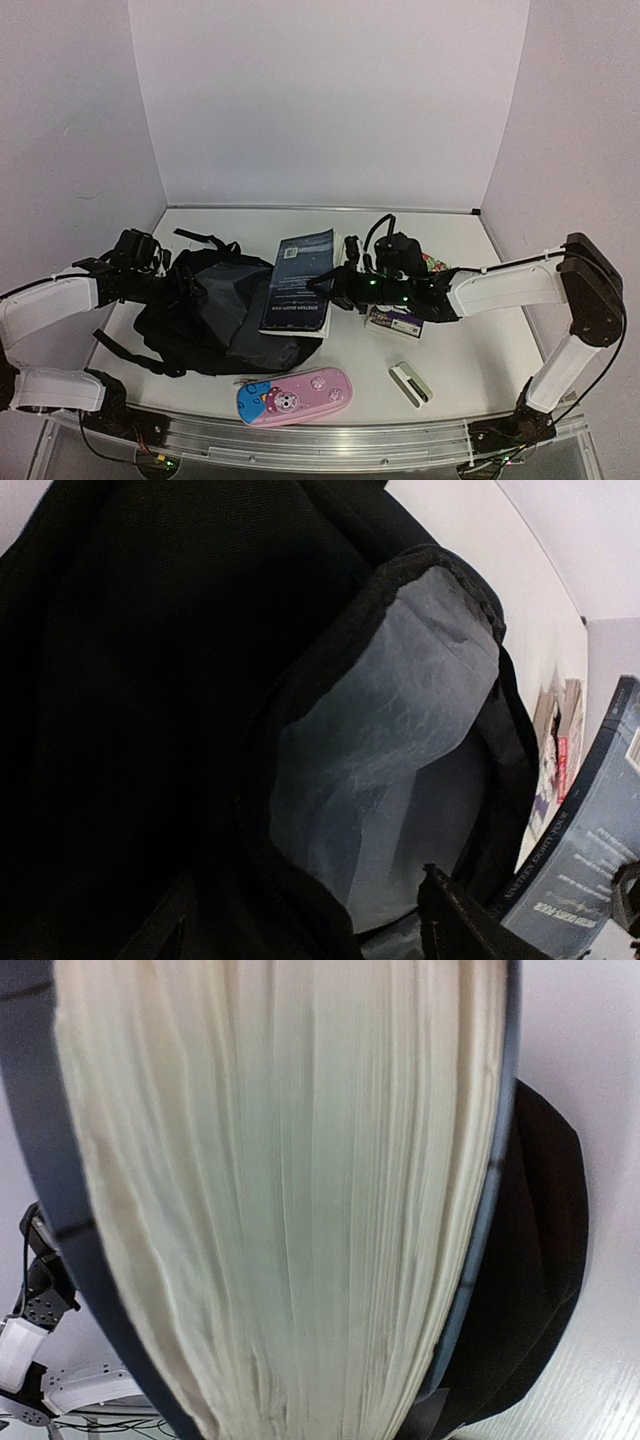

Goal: Pack the student bag
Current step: Place the book in the student bag.

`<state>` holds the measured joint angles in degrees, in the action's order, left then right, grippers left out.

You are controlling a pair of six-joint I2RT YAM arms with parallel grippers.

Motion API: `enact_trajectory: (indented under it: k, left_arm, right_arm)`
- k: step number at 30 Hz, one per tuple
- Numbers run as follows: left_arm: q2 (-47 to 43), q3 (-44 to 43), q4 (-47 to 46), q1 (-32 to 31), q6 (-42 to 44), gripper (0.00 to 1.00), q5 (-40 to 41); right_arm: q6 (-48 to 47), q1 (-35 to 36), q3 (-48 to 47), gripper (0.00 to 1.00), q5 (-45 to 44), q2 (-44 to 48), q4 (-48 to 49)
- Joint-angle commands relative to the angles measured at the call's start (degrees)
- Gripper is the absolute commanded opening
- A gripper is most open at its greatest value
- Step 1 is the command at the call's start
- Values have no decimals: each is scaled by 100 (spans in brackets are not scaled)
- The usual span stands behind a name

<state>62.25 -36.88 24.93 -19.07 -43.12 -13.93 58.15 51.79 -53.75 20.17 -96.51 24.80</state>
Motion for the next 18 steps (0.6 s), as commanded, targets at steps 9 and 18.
enact_trajectory:
  k: [9,18]
  left_arm:
    - [-70,-622,-2221,17,1370,0,-1638]
    - [-138,-1258,-2239,17,1973,0,-2876]
  right_arm:
    - [1721,127,-238,0,726,-412,728]
    - [1989,246,-330,0,1004,-763,768]
